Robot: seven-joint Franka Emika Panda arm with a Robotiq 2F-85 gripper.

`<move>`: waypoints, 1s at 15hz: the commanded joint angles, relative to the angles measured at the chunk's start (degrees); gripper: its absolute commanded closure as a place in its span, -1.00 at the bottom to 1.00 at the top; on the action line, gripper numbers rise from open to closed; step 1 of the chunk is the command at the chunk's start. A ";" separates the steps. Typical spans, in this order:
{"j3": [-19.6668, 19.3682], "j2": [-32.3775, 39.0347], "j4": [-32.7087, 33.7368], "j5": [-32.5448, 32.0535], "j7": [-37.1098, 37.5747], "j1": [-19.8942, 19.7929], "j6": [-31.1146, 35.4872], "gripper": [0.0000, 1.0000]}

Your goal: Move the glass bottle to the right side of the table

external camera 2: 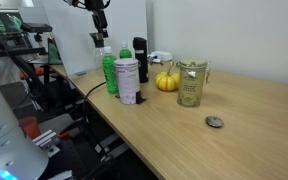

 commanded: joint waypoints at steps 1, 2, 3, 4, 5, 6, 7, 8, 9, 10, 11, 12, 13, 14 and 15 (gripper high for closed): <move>-0.71 0.05 -0.94 1.87 0.09 0.56 1.03 -0.88; -0.71 0.10 -1.06 2.19 -0.03 0.60 1.03 -0.83; -0.68 0.14 -1.22 2.35 -0.24 0.67 1.10 -0.68; -0.67 0.16 -1.34 2.52 -0.28 0.71 1.12 -0.50; -0.63 0.17 -1.43 2.59 -0.19 0.74 1.17 -0.31; -0.62 0.15 -1.45 2.81 -0.22 0.80 1.26 -0.15; -0.60 0.16 -1.47 2.91 -0.20 0.83 1.28 -0.02; -0.58 0.18 -1.52 2.98 -0.25 0.87 1.28 0.14; -0.57 0.23 -1.55 3.03 -0.32 0.93 1.28 0.27; -0.55 0.31 -1.56 3.09 -0.40 0.99 1.26 0.43; -0.55 0.38 -1.57 3.14 -0.45 1.04 1.23 0.53; -0.53 0.46 -1.58 3.19 -0.47 1.12 1.19 0.70; -0.55 0.54 -1.60 3.26 -0.53 1.20 1.16 0.81; -0.57 0.57 -1.52 3.52 -0.57 1.27 1.42 0.95; -0.57 0.55 -1.51 3.84 -0.61 1.34 1.64 0.87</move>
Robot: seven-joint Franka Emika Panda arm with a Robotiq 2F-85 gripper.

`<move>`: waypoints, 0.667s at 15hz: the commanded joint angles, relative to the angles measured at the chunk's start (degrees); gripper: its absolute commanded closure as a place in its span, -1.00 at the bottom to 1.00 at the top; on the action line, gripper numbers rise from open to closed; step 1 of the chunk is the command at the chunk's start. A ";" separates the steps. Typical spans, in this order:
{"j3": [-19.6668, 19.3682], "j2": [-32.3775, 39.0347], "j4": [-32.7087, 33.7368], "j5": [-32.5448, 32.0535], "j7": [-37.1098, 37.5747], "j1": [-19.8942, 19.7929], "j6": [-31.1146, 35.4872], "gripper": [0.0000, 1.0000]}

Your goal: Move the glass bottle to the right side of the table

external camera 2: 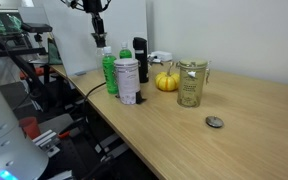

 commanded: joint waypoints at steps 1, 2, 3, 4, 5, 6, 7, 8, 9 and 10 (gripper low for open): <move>-0.59 0.30 -0.60 1.75 -0.71 0.61 1.22 0.89; -0.63 0.31 -0.62 2.08 -0.84 0.65 1.39 0.87; -0.71 0.32 -0.64 2.66 -1.11 0.72 1.58 0.87; -0.83 0.31 -0.62 3.57 -1.48 0.82 1.87 0.88; -0.91 0.30 -0.59 4.48 -1.77 0.88 2.32 0.89; -0.98 0.30 -0.59 5.57 -2.05 0.93 2.75 0.90; -1.03 0.33 -0.58 6.65 -2.34 0.98 3.16 0.91; -1.07 0.37 -0.58 7.75 -2.74 1.05 3.58 0.94; -1.12 0.42 -0.62 8.79 -3.19 1.12 3.85 0.97; -1.16 0.42 -0.65 9.10 -3.45 1.09 3.78 0.93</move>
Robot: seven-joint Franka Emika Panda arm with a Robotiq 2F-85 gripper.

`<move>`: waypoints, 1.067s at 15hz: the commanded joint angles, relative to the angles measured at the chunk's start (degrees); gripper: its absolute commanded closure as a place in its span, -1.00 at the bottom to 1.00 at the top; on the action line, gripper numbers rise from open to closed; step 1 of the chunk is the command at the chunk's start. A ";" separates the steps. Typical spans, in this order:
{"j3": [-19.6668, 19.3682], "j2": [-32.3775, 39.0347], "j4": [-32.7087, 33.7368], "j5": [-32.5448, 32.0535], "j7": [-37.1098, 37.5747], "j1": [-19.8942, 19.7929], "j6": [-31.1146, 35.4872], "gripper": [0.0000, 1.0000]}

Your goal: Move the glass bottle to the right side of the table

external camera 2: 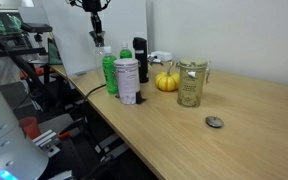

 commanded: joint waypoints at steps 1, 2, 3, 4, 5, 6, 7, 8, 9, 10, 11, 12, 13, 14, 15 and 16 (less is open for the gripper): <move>-1.18 0.45 -0.67 3.32 -2.59 0.90 0.75 0.93; -1.29 0.47 -0.69 3.82 -2.96 0.91 0.76 0.93; -1.39 0.51 -0.69 4.50 -3.36 0.93 0.79 0.93; -1.49 0.52 -0.69 5.11 -3.76 0.94 0.79 0.93; -1.59 0.51 -0.70 5.67 -4.12 0.93 0.79 0.93; -1.66 0.42 -0.72 6.15 -4.41 0.90 0.82 0.93; -1.73 0.22 -0.74 6.57 -4.61 0.85 0.80 0.93; -1.77 -0.07 -0.74 6.69 -4.53 0.76 0.78 0.93; -1.87 -0.36 -0.71 6.94 -4.61 0.73 0.84 0.93; -1.96 -0.59 -0.68 7.12 -4.65 0.69 0.90 0.93; -2.09 -0.94 -0.58 7.15 -4.63 0.60 1.05 0.93; -2.23 -1.14 -0.50 7.12 -4.58 0.50 1.22 0.93; -2.41 -1.30 -0.43 7.15 -4.59 0.45 1.46 0.93; -2.64 -1.53 -0.31 7.14 -4.71 0.38 1.63 0.93; -2.88 -1.78 -0.11 7.02 -4.75 0.30 1.62 0.93; -3.06 -2.05 0.08 6.81 -4.81 0.24 1.55 0.93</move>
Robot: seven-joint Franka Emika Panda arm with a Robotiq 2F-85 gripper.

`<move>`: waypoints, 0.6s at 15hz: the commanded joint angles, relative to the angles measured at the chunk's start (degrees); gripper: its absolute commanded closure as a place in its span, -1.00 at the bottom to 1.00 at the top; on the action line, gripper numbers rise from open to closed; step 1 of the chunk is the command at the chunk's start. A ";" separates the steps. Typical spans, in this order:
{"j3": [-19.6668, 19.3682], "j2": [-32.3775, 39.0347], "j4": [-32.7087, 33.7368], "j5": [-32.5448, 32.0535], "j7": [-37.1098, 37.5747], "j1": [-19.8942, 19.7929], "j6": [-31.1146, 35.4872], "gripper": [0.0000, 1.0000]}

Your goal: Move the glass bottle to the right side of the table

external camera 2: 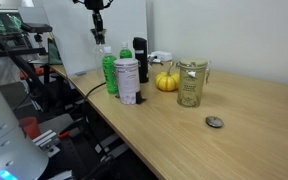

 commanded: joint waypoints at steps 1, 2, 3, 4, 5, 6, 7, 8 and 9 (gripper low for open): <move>-1.16 -1.78 0.31 1.43 -2.05 0.19 0.43 0.93; -1.36 -2.18 0.63 1.41 -2.34 0.18 0.27 0.93; -1.50 -2.56 0.97 1.49 -2.66 0.20 0.25 0.93; -1.61 -3.12 1.39 1.69 -2.99 0.26 0.15 0.93; -1.64 -3.68 1.75 1.69 -3.17 0.24 0.25 0.93; -1.67 -4.21 2.15 1.70 -3.26 0.18 0.40 0.93; -1.68 -4.79 2.55 1.47 -3.09 0.00 0.59 0.93; -1.87 -5.41 2.94 1.69 -3.09 -0.11 0.88 0.93; -2.00 -5.91 3.29 1.59 -3.05 -0.25 1.05 0.93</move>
